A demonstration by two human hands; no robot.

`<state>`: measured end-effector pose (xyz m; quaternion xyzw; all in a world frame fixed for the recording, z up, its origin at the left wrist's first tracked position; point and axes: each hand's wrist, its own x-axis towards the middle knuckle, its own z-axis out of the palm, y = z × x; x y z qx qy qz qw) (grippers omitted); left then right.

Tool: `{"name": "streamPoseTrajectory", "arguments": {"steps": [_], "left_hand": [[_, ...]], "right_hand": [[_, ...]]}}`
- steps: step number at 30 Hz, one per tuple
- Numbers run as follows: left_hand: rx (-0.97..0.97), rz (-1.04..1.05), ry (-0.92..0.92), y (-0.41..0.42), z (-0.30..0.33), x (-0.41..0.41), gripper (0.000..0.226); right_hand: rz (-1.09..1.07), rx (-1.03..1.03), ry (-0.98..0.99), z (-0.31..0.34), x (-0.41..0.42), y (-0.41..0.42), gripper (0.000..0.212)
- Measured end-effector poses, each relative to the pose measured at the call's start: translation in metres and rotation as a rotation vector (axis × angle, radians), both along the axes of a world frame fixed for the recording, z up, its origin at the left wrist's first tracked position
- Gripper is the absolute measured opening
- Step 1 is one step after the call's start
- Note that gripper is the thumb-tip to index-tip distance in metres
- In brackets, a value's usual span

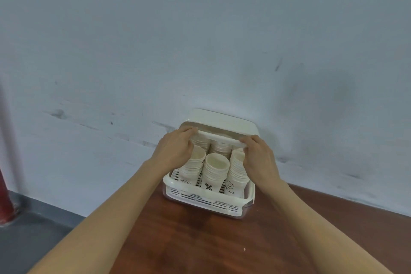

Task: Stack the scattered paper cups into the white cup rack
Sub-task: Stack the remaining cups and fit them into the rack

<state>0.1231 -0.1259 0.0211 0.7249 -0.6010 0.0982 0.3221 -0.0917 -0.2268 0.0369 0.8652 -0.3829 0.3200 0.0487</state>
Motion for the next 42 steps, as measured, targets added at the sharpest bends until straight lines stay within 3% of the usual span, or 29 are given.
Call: {"name": "streamPoseTrajectory", "arguments": {"steps": [12, 26, 42], "left_hand": [[-0.044, 0.024, 0.064, 0.043, -0.035, -0.024, 0.052], [-0.042, 0.082, -0.023, 0.067, -0.064, -0.044, 0.047], [0.014, 0.082, -0.133, 0.082, -0.074, -0.047, 0.050]], "right_hand": [[0.012, 0.057, -0.006, -0.014, -0.012, 0.041, 0.031], [-0.055, 0.140, 0.049, -0.052, -0.017, 0.071, 0.045], [-0.062, 0.150, 0.067, -0.075, -0.019, 0.078, 0.035]]}}
